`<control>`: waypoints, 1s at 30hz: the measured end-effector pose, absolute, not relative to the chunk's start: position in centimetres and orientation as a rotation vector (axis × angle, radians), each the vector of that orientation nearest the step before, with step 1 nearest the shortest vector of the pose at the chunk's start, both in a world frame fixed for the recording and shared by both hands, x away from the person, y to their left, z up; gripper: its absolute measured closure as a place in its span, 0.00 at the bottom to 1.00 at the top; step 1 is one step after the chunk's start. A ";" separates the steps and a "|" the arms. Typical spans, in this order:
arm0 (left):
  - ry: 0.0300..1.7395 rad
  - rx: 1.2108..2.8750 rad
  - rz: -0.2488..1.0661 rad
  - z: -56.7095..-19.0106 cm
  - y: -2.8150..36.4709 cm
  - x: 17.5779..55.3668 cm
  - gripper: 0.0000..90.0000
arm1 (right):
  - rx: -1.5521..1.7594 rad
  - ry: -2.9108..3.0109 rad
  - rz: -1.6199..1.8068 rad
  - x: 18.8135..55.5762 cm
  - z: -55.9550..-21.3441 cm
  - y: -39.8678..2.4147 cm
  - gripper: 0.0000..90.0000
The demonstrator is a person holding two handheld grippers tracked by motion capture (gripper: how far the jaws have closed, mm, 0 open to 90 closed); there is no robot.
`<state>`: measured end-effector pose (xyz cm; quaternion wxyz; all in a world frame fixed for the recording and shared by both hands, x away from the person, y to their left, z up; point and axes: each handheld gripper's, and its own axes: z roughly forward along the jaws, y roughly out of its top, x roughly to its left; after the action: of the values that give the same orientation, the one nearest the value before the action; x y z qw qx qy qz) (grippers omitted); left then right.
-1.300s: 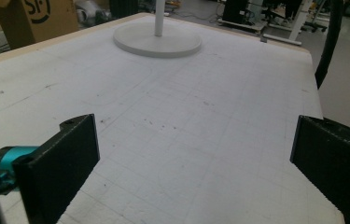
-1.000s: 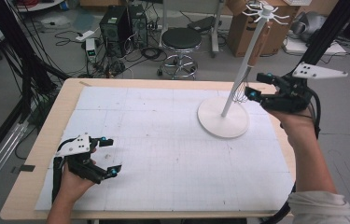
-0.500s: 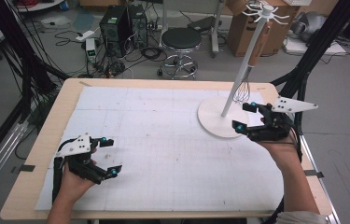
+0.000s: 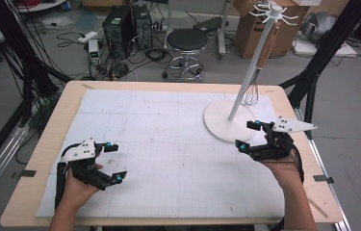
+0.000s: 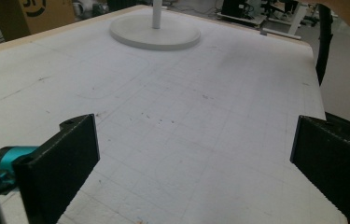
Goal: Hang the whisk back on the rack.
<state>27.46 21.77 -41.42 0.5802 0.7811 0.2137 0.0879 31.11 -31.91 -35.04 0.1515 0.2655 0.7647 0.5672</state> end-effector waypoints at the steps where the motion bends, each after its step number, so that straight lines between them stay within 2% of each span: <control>1: 0.499 1.828 0.206 -41.4 21.8 27.5 0.02 | 0.742 2.179 1.650 30.8 -35.4 -31.8 0.13; 8: 0.500 1.832 0.204 -41.5 21.6 27.4 0.02 | 0.753 2.223 1.623 30.1 -37.8 -31.7 0.13; 30: 0.489 1.843 0.193 -41.8 21.2 27.5 0.02 | 0.846 2.210 1.622 29.6 -39.3 -34.1 0.13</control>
<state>27.49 21.20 -41.81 0.5747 0.7869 0.2088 0.0825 29.58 -34.14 -39.27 0.1360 0.2921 0.7632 0.5601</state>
